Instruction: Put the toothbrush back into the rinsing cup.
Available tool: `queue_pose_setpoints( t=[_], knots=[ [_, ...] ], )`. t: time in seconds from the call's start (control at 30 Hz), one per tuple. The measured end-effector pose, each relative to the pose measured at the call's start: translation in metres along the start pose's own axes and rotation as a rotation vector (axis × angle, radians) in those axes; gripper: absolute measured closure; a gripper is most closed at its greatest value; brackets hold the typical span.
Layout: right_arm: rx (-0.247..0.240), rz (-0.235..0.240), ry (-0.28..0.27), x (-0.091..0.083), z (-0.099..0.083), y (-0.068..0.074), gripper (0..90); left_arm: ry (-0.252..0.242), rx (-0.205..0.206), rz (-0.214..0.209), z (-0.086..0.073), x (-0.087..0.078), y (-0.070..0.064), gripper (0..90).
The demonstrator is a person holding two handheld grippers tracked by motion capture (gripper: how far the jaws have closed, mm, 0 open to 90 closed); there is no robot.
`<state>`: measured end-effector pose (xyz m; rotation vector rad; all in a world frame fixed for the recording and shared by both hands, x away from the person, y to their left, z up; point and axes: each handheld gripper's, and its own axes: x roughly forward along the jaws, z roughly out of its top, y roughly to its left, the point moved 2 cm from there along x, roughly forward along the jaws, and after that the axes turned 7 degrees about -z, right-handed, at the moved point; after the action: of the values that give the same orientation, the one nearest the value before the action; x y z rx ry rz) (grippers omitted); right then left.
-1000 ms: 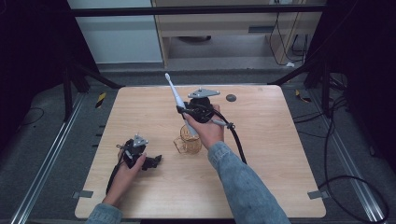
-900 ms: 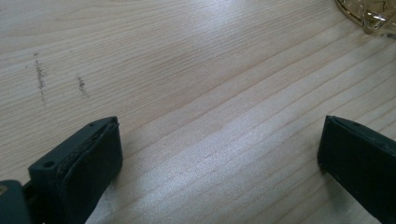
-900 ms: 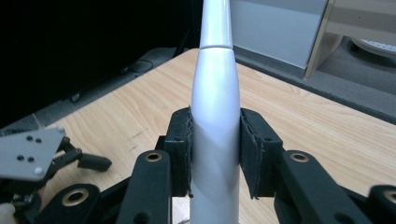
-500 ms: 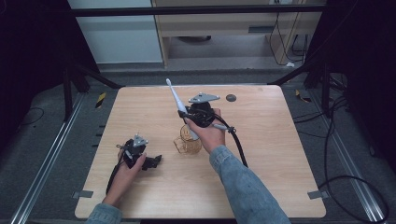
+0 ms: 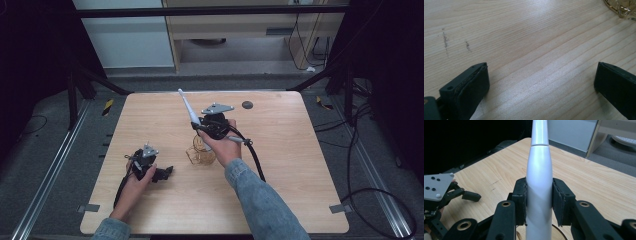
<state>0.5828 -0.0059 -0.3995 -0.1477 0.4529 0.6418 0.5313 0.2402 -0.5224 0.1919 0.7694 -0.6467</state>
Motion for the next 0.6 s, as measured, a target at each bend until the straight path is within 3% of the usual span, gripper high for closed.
queue_pose_setpoints(
  t=[0.6],
  knots=[
    [-0.031,-0.008,0.029,-0.0026,-0.006,0.0013,66.5,0.0,0.0,0.0,0.0,0.0,0.0,0.0]
  ],
)
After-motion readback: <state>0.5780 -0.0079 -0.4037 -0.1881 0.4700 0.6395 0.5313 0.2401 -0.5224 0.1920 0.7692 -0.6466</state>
